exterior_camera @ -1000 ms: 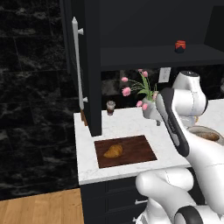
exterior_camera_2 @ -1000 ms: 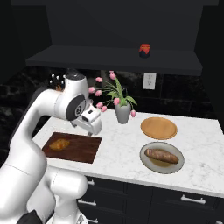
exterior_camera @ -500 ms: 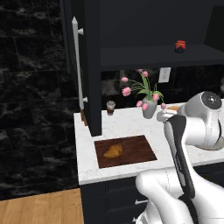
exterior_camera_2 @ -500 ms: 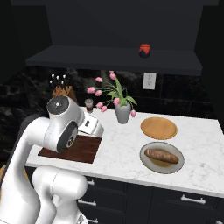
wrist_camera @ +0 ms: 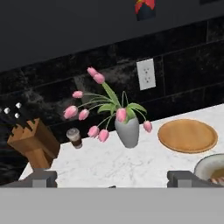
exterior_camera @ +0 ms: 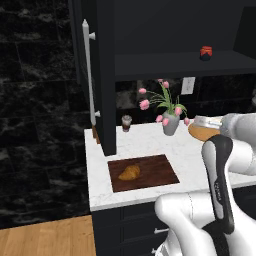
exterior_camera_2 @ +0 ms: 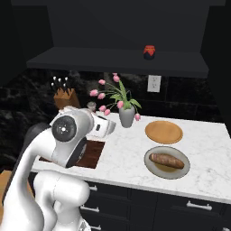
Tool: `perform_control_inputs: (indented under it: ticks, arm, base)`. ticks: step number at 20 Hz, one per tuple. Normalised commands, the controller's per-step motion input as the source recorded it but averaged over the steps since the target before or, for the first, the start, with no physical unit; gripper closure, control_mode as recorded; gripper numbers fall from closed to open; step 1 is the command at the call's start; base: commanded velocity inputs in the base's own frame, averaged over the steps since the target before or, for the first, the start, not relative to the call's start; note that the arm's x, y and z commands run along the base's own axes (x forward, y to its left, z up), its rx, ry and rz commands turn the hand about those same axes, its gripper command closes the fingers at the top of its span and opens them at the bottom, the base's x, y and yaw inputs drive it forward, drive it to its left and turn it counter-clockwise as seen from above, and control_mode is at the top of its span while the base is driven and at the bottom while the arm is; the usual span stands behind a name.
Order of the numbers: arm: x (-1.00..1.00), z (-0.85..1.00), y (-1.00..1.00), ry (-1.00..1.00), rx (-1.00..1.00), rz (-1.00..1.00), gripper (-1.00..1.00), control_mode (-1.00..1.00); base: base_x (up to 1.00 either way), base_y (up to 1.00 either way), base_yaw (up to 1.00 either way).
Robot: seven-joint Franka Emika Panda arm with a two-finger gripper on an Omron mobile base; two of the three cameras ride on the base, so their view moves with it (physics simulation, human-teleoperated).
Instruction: From the different types of pastries on the counter, select a croissant and place it on the cutting board. Then retrieve a jar of jam from the cabinet and place it alongside the croissant on the cutting board.
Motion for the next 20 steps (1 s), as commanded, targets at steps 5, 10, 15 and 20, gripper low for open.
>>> perform_control_inputs:
  ticks: [5, 10, 15, 20]
  arm:
    - [0.00, 0.39, 0.00, -0.48, -0.11, -0.04, -1.00, -1.00]
    - [-0.01, 0.36, 0.14, -0.17, -0.16, -0.43, -1.00, -1.00]
    - [0.00, 0.35, 0.10, -0.04, -0.14, -0.53, -1.00, -1.00]
    - [0.12, 0.77, 0.00, 0.00, -0.09, -0.14, -1.00, -1.00]
  base:
    - [0.00, 0.00, 0.00]
    - [0.00, 0.00, 0.00]
    - [0.00, 0.00, 0.00]
    - [0.00, 0.00, 0.00]
